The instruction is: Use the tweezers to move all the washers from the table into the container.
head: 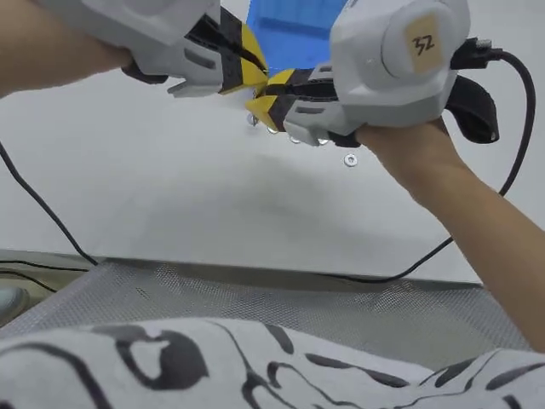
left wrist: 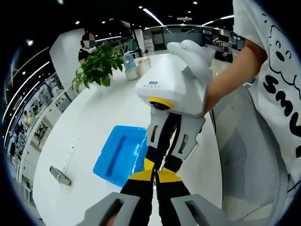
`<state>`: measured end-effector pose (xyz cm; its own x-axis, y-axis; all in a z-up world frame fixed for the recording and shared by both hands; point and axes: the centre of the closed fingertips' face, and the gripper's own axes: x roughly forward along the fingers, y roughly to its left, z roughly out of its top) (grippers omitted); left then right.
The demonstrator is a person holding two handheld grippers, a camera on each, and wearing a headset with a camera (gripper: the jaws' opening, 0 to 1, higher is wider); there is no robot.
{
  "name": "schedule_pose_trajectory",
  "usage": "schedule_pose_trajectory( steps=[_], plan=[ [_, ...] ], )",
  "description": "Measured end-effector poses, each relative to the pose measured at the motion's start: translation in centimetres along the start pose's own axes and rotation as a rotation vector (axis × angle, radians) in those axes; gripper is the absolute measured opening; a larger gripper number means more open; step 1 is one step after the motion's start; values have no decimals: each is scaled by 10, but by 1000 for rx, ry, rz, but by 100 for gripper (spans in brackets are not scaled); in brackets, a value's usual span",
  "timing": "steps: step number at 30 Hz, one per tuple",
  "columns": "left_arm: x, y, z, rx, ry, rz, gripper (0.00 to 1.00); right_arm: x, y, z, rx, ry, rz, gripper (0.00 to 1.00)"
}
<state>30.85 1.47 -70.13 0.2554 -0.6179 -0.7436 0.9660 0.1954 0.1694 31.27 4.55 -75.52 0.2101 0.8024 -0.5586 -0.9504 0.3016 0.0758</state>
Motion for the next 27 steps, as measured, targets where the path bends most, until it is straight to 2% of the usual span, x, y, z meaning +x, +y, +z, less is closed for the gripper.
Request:
schedule_pose_trajectory(
  steps=[10, 15, 27],
  plan=[
    [-12, 4, 11, 36, -8, 24, 0, -8, -2, 17, -36, -16, -6, 4],
    [-15, 7, 14, 42, -15, 41, 0, -10, -5, 20, -45, -18, -11, 4],
    [-21, 19, 29, 59, -40, 83, 0, -22, -16, 36, -53, -47, -42, 4]
  ],
)
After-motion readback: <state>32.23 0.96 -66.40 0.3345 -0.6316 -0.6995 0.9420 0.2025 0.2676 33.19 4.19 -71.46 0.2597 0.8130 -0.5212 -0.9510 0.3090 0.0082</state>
